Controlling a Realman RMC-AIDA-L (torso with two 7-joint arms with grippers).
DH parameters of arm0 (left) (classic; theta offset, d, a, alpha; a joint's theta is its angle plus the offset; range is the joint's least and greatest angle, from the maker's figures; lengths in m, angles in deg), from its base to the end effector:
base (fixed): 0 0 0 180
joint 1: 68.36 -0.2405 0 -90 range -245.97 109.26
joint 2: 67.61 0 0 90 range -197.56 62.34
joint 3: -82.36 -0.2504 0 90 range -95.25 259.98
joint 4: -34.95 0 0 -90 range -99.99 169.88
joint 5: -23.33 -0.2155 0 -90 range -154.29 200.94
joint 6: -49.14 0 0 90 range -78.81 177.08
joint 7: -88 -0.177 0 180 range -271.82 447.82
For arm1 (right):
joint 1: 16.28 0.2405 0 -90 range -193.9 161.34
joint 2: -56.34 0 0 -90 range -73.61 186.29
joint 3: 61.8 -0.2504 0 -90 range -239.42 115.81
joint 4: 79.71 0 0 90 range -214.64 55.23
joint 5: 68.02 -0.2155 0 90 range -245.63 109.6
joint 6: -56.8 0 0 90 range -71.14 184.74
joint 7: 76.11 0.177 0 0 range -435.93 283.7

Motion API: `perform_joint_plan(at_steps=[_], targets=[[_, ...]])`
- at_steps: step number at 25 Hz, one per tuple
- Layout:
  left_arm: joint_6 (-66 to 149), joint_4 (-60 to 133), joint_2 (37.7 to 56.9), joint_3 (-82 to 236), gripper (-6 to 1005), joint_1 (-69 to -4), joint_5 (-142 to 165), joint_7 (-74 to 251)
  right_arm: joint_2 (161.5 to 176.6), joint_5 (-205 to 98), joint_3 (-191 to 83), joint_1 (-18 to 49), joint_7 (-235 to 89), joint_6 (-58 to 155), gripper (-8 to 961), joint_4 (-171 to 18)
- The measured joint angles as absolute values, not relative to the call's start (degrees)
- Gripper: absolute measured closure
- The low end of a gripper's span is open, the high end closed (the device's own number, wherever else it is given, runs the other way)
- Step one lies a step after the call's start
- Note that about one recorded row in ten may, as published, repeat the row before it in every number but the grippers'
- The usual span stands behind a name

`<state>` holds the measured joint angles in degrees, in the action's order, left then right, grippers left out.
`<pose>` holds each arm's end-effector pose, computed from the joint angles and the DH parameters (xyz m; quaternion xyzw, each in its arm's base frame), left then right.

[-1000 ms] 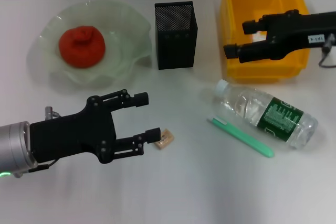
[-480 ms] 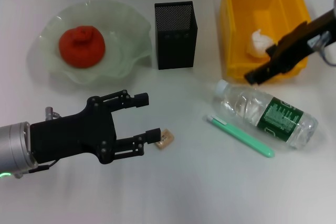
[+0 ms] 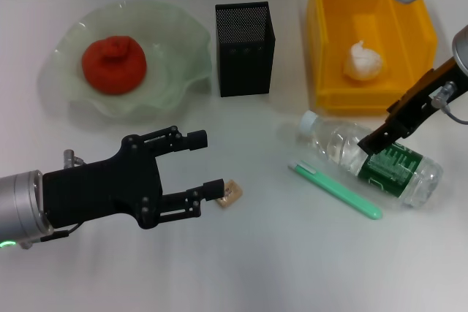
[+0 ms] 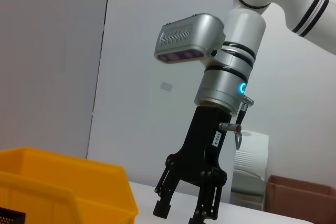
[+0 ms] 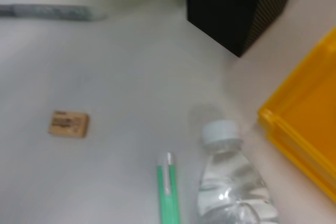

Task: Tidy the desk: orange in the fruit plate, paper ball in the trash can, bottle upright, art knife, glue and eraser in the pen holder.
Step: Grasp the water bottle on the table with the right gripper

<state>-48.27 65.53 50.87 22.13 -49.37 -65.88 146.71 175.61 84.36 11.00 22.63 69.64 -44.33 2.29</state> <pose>-0.2421 0.2673 -0.0476 -0.9212 -0.1153 -0.3604 0.0905 0.1692 0.3613 0.0049 -0.9126 0.3177 -0.2004 0.1617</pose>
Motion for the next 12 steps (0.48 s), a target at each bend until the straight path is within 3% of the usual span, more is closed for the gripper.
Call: perform_joint_plan(at_steps=[12], targets=[[-48.21,65.44,50.96,22.04,255,-49.37,-65.88,146.71,175.78,87.39,11.95,22.63,70.0,-43.63,114,-0.98]])
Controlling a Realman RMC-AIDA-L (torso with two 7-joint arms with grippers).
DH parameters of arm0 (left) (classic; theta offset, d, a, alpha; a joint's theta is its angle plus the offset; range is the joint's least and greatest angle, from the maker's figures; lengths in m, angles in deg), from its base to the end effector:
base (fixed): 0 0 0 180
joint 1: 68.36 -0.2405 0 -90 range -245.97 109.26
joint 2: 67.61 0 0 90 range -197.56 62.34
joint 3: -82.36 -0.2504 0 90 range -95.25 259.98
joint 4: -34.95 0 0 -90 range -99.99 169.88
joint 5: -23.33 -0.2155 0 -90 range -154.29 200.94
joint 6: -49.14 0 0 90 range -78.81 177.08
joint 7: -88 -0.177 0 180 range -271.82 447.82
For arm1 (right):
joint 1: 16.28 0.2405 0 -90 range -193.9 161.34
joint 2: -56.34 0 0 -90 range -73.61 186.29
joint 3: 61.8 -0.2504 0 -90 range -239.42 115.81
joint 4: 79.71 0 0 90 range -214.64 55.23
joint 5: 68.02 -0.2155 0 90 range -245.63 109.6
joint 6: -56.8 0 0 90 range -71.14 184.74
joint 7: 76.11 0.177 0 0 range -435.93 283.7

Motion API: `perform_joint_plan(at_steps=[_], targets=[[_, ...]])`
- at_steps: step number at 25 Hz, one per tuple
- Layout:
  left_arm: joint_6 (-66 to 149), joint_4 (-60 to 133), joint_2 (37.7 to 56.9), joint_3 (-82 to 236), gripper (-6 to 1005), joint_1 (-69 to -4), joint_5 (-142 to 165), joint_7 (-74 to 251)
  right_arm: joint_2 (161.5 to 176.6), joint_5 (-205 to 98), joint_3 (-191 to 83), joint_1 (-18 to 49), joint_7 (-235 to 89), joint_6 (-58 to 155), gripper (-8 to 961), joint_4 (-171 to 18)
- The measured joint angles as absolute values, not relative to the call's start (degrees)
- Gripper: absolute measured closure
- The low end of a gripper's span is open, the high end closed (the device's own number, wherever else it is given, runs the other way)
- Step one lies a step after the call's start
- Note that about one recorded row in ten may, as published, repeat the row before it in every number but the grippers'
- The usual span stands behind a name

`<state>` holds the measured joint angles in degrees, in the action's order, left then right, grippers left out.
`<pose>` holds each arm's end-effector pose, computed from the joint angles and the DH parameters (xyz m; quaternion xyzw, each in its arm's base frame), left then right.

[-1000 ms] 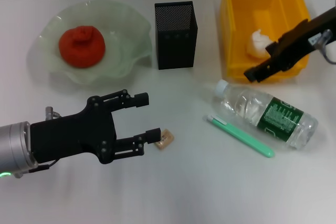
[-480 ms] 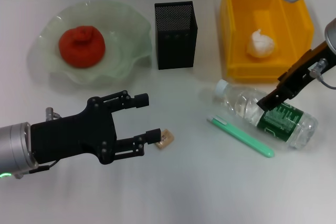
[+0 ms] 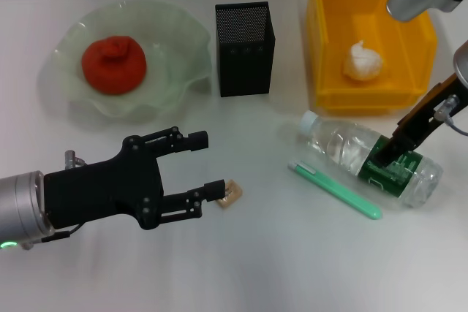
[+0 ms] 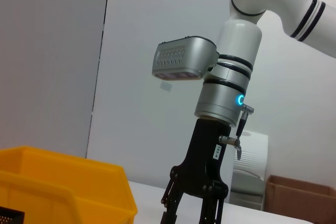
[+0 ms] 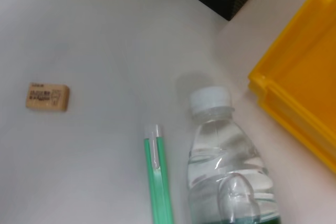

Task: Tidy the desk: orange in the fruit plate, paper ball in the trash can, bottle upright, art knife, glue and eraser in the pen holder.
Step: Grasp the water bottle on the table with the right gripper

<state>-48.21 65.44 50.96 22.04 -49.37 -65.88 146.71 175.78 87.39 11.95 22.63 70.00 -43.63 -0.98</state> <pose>-0.2418 0.2670 -0.0486 -0.9211 -0.1162 -0.3607 0.0897 0.1860 0.3600 -0.0008 -0.8998 0.3334 -0.2311 0.1604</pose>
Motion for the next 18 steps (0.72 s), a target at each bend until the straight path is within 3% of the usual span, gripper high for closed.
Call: perform_joint_plan(at_steps=[18], targets=[[-47.56,65.36,50.96,21.99,255,-49.37,-65.88,146.71,175.78,87.46,17.42,24.26,70.49,-35.69,114,-10.41]])
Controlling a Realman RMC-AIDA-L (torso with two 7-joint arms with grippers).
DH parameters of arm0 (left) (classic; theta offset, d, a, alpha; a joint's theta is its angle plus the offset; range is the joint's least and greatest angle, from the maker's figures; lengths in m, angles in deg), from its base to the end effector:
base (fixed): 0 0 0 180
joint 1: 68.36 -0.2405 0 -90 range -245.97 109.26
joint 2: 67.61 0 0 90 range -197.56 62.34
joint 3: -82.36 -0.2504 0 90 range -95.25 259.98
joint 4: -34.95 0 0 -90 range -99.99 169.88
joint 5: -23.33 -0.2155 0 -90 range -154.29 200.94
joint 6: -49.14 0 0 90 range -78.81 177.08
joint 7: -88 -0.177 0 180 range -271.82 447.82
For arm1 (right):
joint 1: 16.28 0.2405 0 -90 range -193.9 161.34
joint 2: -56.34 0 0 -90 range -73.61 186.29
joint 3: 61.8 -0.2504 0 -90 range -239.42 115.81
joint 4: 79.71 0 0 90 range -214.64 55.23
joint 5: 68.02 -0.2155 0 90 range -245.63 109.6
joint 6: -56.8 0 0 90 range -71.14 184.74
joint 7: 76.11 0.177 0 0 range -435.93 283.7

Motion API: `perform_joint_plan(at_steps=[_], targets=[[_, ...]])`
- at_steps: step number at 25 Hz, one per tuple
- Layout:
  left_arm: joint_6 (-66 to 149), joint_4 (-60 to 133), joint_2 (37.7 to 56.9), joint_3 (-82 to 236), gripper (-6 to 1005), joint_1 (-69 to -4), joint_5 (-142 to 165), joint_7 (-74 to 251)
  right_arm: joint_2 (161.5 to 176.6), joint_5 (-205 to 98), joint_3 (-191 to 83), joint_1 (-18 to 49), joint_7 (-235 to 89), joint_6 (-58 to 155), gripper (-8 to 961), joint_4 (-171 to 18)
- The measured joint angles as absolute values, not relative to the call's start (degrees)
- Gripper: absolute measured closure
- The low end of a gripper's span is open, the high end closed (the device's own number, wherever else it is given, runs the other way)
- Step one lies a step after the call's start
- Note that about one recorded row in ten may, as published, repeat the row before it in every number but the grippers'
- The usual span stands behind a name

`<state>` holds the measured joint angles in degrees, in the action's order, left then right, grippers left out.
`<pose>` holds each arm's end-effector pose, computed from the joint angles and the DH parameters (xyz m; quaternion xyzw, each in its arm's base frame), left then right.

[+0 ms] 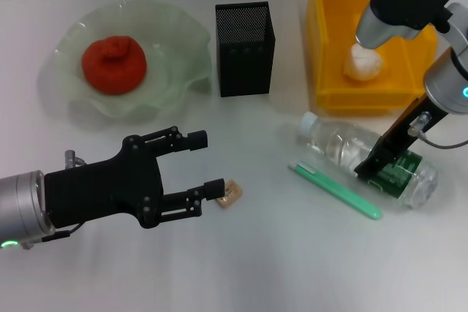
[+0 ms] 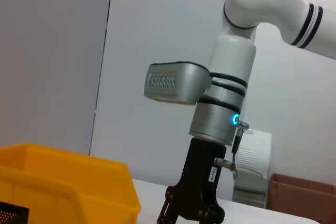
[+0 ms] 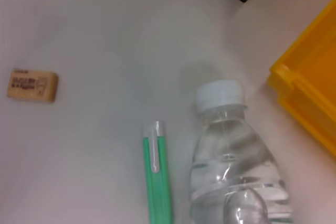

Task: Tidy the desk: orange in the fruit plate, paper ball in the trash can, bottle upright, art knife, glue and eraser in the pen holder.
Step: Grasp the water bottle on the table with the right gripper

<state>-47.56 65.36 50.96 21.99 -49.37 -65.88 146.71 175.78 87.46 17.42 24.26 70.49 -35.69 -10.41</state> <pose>-0.2431 0.2682 -0.0495 -0.9217 -0.1188 -0.3574 0.0932 0.1999 0.3668 -0.0330 -0.8984 0.3239 -0.2543 0.1527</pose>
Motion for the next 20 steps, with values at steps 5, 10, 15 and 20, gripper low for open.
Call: perform_joint_plan(at_steps=[5,10,15,20], targets=[[-47.43,65.35,50.96,21.99,255,-49.35,-65.88,146.71,175.81,87.25,18.4,24.36,70.49,-33.63,115,-11.56],[-47.09,65.36,50.96,21.99,255,-49.25,-65.88,146.71,175.84,87.19,18.94,25.04,70.49,-32.57,114,-14.0],[-47.02,65.35,50.96,21.99,255,-49.05,-65.88,146.71,175.87,87.09,19.32,25.33,70.49,-31.79,115,-15.3],[-47.01,65.35,50.96,21.99,255,-48.93,-65.88,146.71,175.87,87.06,19.32,25.48,70.48,-31.77,119,-15.61]])
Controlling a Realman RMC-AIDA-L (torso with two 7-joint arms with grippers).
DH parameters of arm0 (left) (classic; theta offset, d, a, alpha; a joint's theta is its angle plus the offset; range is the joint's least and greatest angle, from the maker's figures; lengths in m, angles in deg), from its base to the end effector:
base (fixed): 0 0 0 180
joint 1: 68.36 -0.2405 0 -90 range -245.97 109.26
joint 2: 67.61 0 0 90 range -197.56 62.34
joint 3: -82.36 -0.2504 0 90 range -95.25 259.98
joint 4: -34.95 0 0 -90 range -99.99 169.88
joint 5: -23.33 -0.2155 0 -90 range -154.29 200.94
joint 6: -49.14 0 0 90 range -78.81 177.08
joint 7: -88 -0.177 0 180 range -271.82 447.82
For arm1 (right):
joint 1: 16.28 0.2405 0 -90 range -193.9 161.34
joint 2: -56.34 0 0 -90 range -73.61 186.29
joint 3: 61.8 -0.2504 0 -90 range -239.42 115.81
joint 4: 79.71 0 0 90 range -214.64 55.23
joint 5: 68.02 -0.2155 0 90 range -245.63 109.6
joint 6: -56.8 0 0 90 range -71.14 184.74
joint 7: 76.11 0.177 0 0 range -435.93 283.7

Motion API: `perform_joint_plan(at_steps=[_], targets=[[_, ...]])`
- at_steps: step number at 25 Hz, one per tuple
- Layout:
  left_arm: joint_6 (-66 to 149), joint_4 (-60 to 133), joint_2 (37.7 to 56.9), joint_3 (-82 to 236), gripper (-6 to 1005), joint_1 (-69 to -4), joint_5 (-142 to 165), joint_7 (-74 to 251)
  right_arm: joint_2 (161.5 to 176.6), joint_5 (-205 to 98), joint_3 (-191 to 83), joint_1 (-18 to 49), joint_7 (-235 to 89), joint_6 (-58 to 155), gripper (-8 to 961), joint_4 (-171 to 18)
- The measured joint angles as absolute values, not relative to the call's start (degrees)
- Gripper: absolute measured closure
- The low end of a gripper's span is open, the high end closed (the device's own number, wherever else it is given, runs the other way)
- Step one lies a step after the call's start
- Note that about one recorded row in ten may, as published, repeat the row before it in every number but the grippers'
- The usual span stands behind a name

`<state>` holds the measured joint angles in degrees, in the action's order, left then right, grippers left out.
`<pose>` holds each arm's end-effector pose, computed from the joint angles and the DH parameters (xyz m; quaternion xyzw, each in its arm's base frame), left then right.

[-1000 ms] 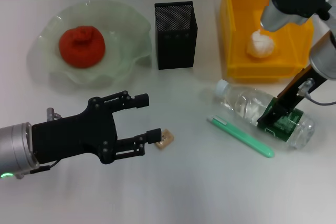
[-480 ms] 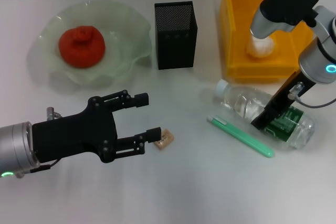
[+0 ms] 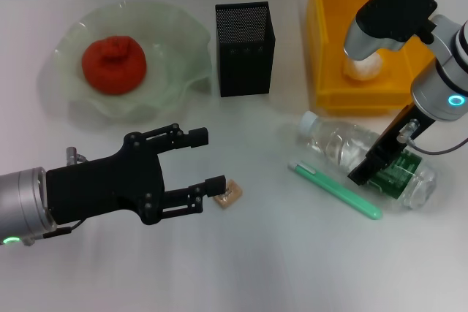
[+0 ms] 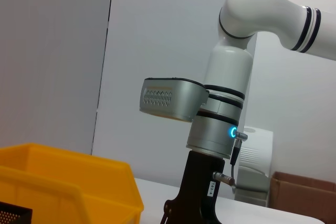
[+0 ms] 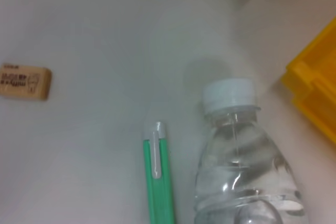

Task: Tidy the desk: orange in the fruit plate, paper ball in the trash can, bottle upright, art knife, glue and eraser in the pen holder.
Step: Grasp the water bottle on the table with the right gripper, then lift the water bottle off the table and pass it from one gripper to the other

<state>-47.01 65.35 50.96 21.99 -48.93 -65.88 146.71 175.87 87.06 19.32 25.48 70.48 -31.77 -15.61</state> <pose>-0.2421 0.2713 -0.0500 -0.9226 -0.1170 -0.3550 0.0953 0.2070 0.3694 -0.0483 -0.8978 0.3220 -0.2615 0.1476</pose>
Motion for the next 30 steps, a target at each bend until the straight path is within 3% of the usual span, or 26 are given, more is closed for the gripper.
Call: perform_joint_plan(at_steps=[19,30], targets=[[-47.01,65.35,50.95,21.99,255,-48.88,-65.82,146.71,175.96,87.01,21.69,24.56,70.23,-30.31,175,-15.2],[-47.02,65.35,50.96,22.18,255,-48.81,-65.79,146.71,175.93,84.01,21.98,18.95,69.37,-30.22,193,-7.46]])
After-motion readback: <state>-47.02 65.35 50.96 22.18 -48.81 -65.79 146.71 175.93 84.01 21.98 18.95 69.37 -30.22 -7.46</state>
